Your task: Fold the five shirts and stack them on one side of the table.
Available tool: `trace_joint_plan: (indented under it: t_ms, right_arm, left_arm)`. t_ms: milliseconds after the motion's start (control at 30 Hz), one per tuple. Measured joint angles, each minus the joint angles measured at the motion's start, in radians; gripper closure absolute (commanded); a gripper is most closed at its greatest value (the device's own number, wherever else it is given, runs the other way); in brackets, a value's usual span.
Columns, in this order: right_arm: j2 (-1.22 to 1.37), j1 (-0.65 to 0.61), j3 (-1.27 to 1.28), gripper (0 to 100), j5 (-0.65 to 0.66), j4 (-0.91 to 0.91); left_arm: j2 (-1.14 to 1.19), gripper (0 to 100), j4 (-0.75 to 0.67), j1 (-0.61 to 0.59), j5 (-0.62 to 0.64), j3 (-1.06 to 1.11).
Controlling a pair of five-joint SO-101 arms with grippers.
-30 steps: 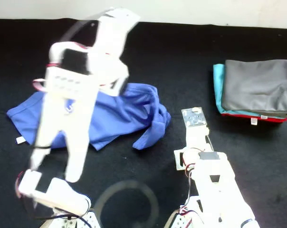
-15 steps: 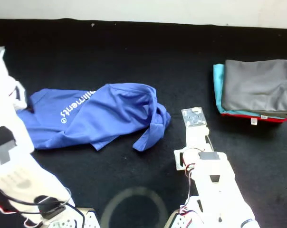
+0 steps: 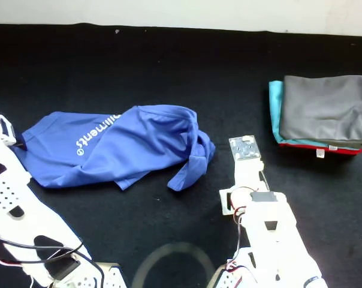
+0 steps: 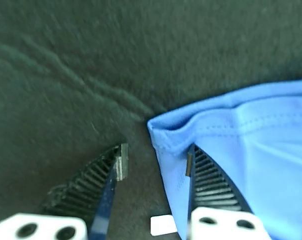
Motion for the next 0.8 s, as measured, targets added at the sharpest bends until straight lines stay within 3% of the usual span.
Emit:
trace_joint_plan:
  t_ms: [67,167,433,567,800]
  right_arm:
    - [0.000,0.000,0.000,99.0,0.000,0.000]
    - [0.000,0.000,0.000,99.0,0.000,0.000]
    - [0.000,0.000,0.000,99.0,0.000,0.008]
    - [0.006,-0.014,-0.081,99.0,-0.002,0.124]
    - [0.008,-0.222,-0.385,98.5,-0.002,0.416]
  left_arm:
    - [0.020,82,0.000,0.008,0.000,-0.023]
    - [0.026,99,0.006,0.028,-0.002,-0.034]
    - [0.008,99,0.127,0.132,0.002,-0.038]
    - [-0.058,99,0.195,0.167,0.000,-0.037]
    - [-0.298,99,0.273,0.203,0.002,-0.037]
